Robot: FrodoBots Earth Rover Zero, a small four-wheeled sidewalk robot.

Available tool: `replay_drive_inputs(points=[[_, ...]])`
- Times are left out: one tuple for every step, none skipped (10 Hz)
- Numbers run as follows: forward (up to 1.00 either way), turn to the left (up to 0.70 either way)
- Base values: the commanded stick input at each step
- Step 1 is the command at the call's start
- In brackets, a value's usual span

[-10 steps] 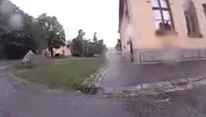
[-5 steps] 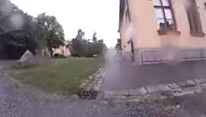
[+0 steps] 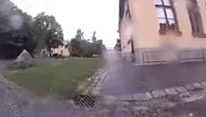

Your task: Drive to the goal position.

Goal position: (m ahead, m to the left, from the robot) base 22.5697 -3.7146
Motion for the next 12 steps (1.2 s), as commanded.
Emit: replay_drive_inputs(points=[[0.45, -0.27], [0.45, -0.27], [0.45, -0.27], [0.45, -0.27], [0.45, -0.27], [0.45, -0.27], [0.45, -0.27], [0.45, -0.27], [0.45, -0.27], [0.45, -0.27], [0.45, -0.16], [0.45, 0.0]])
